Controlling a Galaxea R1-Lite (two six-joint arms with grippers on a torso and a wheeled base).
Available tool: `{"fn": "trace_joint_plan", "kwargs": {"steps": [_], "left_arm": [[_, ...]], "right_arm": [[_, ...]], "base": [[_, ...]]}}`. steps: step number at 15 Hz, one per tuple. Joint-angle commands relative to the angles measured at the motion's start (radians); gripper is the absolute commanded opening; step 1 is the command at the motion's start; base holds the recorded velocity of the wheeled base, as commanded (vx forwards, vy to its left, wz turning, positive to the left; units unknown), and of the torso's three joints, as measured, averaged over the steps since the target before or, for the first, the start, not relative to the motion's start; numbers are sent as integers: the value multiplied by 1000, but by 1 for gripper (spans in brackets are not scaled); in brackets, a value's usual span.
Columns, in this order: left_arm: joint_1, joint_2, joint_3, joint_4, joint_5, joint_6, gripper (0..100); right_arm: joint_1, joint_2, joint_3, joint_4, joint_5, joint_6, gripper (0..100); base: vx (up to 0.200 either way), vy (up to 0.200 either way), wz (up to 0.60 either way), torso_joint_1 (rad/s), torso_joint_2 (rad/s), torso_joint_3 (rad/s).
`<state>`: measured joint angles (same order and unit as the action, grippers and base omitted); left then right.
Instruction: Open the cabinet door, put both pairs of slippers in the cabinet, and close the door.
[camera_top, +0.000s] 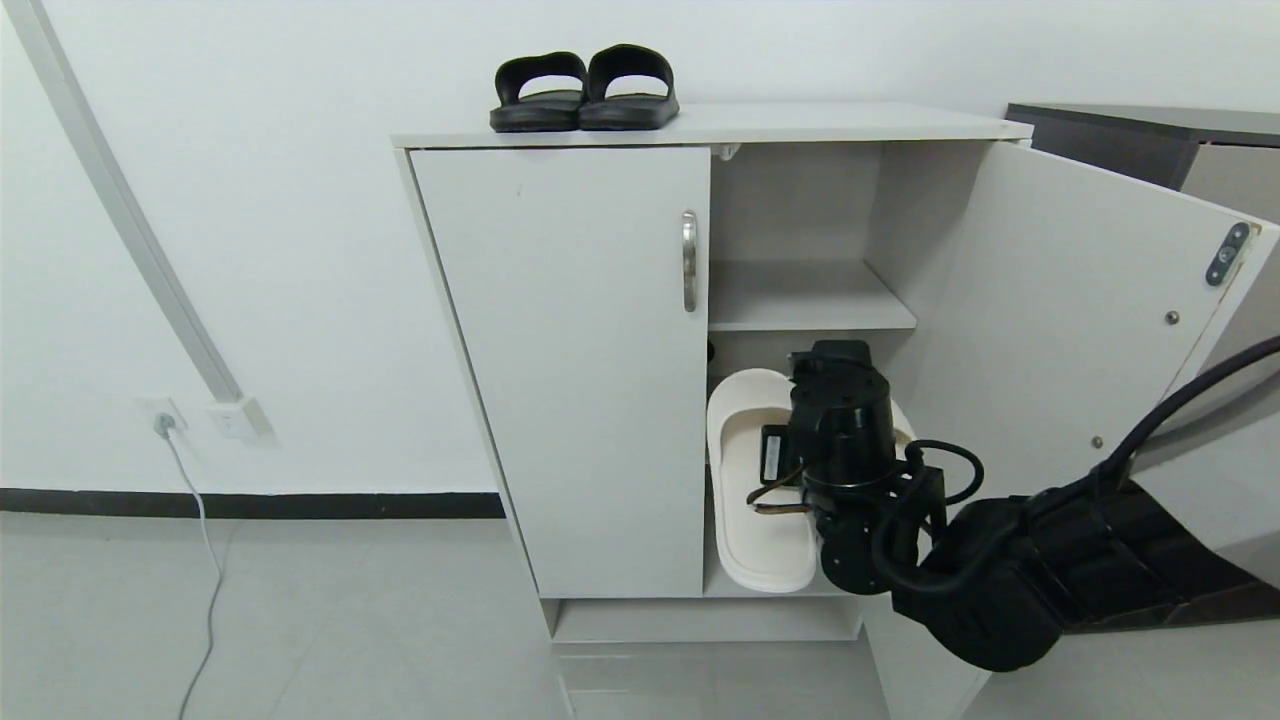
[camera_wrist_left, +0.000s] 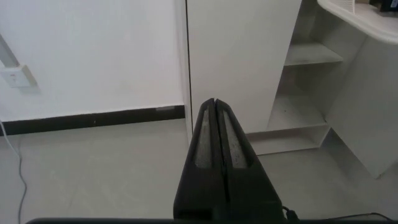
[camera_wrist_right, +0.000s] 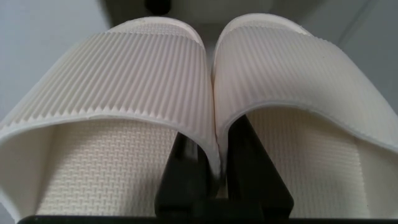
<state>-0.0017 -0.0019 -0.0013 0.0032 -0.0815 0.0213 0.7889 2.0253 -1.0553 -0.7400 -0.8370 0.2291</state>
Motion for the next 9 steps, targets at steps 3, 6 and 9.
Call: {"fn": "trace_joint_plan", "kwargs": {"steps": [3, 6, 9], "left_arm": [[0, 3, 0, 0, 0, 0, 0], [0, 3, 0, 0, 2, -3, 0], [0, 3, 0, 0, 2, -4, 0]], "right_arm": [[-4, 35, -34, 2, -25, -10, 0], [4, 46, -28, 1, -24, -10, 0], [19, 53, -9, 1, -20, -10, 0]], "base": [[0, -67, 0, -2, 1, 1], [0, -133, 0, 3, 5, 3], [0, 0, 0, 0, 0, 0]]}}
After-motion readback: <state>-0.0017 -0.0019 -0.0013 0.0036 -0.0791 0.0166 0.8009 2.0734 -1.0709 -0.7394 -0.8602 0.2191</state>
